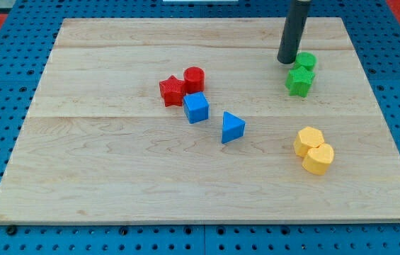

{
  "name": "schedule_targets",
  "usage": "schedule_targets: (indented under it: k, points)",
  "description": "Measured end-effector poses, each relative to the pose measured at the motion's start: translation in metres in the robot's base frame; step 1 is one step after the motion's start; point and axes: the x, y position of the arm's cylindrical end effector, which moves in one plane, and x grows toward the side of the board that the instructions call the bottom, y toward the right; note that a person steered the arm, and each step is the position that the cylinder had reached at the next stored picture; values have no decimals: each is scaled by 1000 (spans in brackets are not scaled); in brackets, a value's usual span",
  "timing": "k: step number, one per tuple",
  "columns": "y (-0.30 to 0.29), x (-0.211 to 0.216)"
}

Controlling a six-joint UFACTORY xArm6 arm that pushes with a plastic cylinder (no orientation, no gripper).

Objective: Move your arm towards the center

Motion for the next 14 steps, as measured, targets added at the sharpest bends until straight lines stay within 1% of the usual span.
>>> schedule_targets:
  k: [1,2,3,4,6,7,9,10,11,12,13,14]
  points:
    - [-13,-29]
    - [-64,-38]
    - [-112,-38]
    - [-122,0]
    - [-109,27]
    - [-88,29]
    - [-87,29]
    - [-69,45]
    - [-72,60]
    - [-87,71]
    - [-86,89]
    - [-97,92]
